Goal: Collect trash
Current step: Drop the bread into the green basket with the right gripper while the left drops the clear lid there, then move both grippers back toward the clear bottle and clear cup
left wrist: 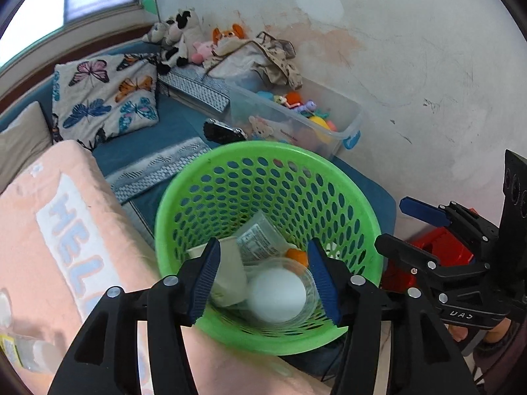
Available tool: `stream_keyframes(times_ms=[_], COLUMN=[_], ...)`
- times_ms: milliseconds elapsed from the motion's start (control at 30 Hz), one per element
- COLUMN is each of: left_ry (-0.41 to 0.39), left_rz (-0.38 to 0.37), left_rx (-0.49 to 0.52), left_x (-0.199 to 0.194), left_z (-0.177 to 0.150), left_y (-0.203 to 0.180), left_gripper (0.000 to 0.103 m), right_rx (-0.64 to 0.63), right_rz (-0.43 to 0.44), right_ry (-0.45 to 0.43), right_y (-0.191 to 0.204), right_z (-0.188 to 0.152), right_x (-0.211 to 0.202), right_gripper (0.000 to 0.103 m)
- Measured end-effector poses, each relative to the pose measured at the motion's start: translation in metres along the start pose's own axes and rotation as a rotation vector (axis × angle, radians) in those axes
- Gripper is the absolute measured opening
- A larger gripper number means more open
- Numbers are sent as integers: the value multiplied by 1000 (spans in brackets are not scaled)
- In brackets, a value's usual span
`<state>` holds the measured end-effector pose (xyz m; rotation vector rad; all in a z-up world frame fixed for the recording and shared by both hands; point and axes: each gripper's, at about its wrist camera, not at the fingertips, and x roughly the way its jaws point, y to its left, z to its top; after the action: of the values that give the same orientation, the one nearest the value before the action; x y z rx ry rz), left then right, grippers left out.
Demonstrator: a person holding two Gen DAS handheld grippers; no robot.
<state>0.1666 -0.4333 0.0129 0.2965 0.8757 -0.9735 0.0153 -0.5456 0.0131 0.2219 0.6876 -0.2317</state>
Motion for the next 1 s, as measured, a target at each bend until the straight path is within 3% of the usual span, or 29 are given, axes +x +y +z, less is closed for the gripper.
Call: stream_keyframes(times_ms=[200, 500, 1000], left_ry=[-31, -72, -76], left_rz=[71, 215, 426], left_rx=[-47, -143, -334], left_x=[-30, -94, -178], left_z=[-10, -37, -89], left_y=[21, 83, 200], left_gripper=[68, 76, 79], right_rx=[-33, -136, -342], right_rz=[45, 169, 398], right_ry=[-13, -21, 34], right_y=[22, 88, 222], right_z=[4, 14, 30], right_x=[-5, -9, 21], right_gripper=[74, 80, 82])
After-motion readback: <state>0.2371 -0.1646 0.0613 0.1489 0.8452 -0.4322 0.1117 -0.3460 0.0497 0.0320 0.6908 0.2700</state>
